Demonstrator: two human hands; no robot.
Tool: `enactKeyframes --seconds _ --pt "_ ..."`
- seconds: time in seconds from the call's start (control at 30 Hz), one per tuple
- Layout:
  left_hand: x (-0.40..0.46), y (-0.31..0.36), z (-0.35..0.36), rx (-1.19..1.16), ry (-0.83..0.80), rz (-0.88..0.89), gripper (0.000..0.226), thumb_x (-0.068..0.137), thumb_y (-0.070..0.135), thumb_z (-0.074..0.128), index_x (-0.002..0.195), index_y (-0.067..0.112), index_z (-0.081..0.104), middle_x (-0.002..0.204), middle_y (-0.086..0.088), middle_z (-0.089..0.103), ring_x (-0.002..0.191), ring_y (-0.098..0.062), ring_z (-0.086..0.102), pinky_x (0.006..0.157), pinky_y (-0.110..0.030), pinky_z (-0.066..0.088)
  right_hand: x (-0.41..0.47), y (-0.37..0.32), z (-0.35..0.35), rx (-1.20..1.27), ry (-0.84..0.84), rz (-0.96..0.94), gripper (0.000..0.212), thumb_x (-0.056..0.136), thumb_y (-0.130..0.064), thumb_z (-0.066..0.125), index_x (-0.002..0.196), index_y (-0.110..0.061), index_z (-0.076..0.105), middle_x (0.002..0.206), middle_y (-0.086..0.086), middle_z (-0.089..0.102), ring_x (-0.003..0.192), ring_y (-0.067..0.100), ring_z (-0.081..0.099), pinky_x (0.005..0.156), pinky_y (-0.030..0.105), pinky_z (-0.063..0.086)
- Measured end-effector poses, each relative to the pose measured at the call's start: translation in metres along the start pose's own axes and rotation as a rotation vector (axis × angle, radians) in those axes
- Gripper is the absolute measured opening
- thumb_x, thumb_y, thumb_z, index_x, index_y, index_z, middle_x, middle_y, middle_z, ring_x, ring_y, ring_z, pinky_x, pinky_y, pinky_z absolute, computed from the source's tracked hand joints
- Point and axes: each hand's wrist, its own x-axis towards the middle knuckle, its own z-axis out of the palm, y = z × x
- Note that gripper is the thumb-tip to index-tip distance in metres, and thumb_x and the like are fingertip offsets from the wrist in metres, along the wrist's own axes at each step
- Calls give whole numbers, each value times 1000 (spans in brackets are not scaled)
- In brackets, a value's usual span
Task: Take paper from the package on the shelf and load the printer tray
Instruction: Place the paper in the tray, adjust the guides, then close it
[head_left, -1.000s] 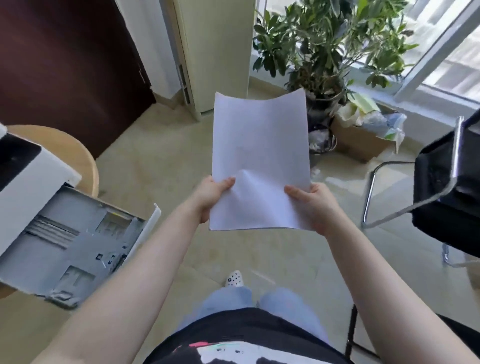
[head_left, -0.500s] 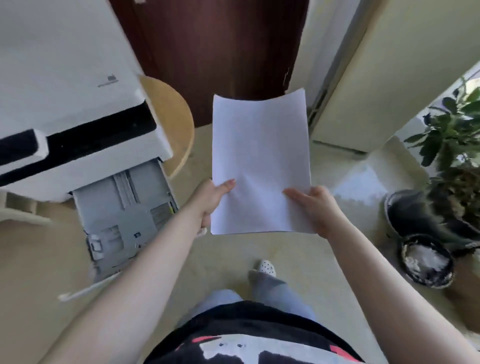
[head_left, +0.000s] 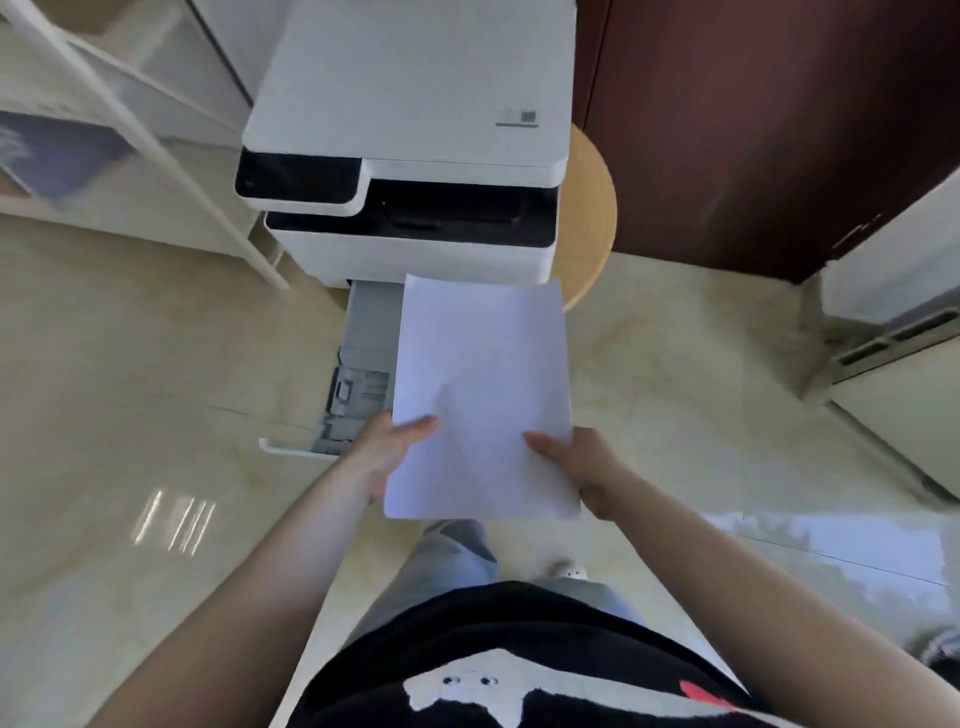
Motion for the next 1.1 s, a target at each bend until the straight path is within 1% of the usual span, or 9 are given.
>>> enactKeyframes --seconds 0.07,0.2,0.37,0.47,0.53,0.63,0.8,0.97,1.1 --pt "12 -2 -21 -9 6 -47 32 89 18 63 118 5 62 107 -14 69 96 -31 67 88 -50 52 15 -2 23 -17 -4 24 33 84 -19 70 107 2 61 88 7 68 76 22 65 63 31 55" --pt "40 3 -58 -6 -4 -103 23 91 16 61 113 7 61 94 -10 69 79 -24 67 65 -35 55 42 -8 64 6 29 81 32 86 -21 67 108 0 59 94 10 66 78 24 63 58 29 50" --pt "77 8 -92 79 -15 -103 35 87 25 66 117 6 63 109 -14 69 99 -31 67 92 -46 52 75 -6 100 32 122 159 33 87 -22 66 112 -3 58 100 14 66 80 27 63 66 33 51" --pt "95 13 -101 105 -25 -91 37 88 26 66 119 7 62 111 -11 70 98 -28 68 91 -43 52 87 -4 112 24 198 159 24 86 -15 65 104 -1 61 92 14 65 78 31 62 70 37 53" --pt "105 17 -103 127 -11 -82 39 88 27 66 121 7 61 114 -9 68 102 -27 65 93 -40 50 94 -5 118 22 245 138 8 85 -12 66 86 -6 62 90 16 65 79 32 61 78 46 55" --pt "115 26 -103 127 -10 -66 36 89 24 64 119 5 59 113 -6 65 102 -25 61 91 -36 46 105 -11 124 17 299 118 14 83 -13 68 73 -14 59 91 17 66 81 33 62 84 54 54" --pt "133 29 -104 206 36 -44 42 87 29 66 120 4 55 113 -1 59 103 -20 55 89 -30 39 118 -16 129 64 350 134 14 84 -14 69 76 -15 58 87 13 66 80 31 63 81 49 55" --pt "141 22 -105 214 45 -67 64 81 40 70 129 2 50 129 -14 59 113 -28 56 95 -38 43 119 -12 133 44 402 162 12 84 -13 69 84 -10 58 91 14 64 81 32 62 81 46 55" --pt "142 21 -100 165 54 -62 52 85 30 68 125 1 53 125 -10 59 112 -25 55 91 -32 39 119 -11 133 31 428 154 13 84 -16 68 90 -10 59 92 12 65 84 32 62 84 48 53"
